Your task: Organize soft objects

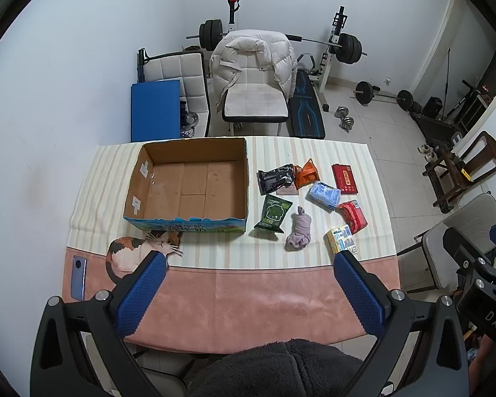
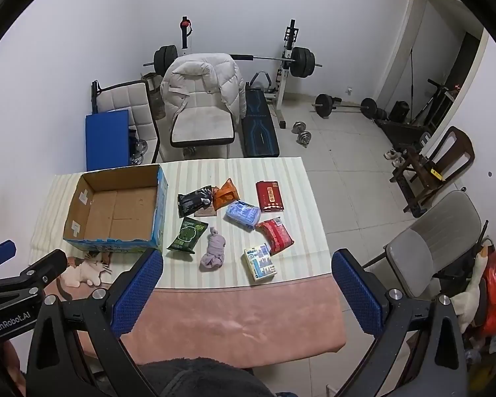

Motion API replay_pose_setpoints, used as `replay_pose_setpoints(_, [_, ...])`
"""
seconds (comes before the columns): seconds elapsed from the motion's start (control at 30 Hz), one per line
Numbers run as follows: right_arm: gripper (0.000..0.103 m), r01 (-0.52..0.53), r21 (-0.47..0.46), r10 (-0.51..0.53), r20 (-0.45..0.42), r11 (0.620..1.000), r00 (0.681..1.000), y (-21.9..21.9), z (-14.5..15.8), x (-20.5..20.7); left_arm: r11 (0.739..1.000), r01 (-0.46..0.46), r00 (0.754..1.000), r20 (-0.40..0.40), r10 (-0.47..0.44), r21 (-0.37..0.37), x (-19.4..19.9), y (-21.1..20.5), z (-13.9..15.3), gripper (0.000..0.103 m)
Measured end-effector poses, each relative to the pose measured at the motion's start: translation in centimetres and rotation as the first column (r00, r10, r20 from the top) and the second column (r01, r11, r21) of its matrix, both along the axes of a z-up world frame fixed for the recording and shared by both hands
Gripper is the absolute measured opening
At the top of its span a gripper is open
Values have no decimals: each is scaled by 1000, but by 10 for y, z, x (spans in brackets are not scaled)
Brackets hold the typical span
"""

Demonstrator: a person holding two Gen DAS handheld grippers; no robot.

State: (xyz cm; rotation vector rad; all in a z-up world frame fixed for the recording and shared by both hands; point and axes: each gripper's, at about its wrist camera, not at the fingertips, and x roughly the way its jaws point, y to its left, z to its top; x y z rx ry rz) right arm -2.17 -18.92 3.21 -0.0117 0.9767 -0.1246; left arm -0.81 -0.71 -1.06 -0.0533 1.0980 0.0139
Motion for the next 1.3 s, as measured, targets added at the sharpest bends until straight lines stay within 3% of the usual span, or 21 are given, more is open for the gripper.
replay_pose_setpoints(1.3, [103, -12, -18, 13, 16, 1000, 1000, 7, 4, -3, 1000, -5, 1000, 29, 6, -5, 2, 3, 6, 103])
